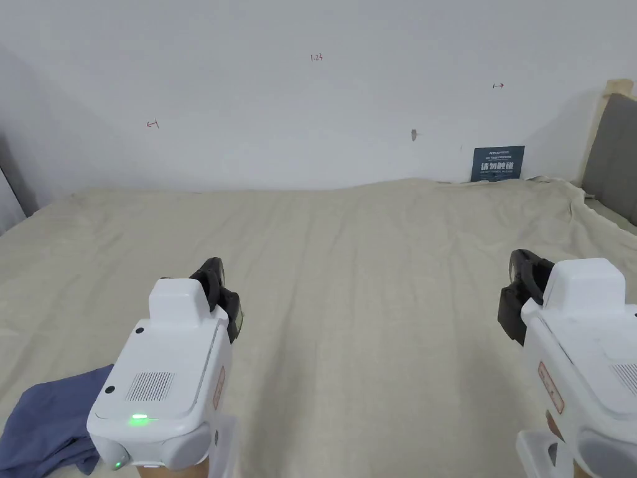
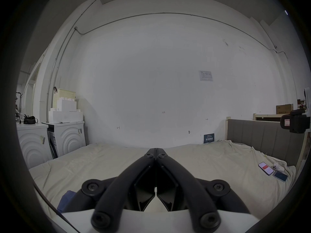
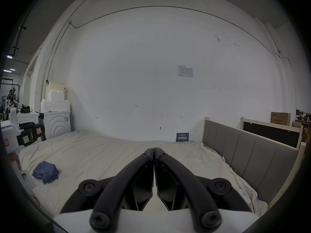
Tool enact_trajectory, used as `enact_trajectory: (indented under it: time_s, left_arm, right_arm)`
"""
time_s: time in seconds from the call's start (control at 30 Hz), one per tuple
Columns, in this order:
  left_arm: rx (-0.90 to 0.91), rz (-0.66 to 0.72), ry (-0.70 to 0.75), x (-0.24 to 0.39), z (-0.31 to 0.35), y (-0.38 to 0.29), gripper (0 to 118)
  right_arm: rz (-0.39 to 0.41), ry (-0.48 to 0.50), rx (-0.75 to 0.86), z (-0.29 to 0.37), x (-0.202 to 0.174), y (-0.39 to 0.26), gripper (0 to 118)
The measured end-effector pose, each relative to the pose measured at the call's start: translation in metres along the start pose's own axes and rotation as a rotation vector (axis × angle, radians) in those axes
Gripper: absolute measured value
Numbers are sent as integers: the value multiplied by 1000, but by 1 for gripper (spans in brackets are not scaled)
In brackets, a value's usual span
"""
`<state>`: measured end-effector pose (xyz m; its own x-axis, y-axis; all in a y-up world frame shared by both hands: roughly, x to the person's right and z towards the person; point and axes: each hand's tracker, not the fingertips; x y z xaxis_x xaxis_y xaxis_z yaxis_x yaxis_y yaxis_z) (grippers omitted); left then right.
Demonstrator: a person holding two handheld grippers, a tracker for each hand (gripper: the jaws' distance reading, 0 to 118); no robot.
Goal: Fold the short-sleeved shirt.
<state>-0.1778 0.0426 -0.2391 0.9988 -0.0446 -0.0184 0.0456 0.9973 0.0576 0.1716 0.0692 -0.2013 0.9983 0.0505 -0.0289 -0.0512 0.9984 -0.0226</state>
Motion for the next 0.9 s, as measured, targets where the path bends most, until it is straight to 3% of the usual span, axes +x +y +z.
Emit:
enact_trajectory:
  time_s: [0.9]
  left_arm:
    - [-1, 0, -9, 2, 1, 2, 0]
  right_arm:
    - [4, -3, 3, 7, 3, 3, 0]
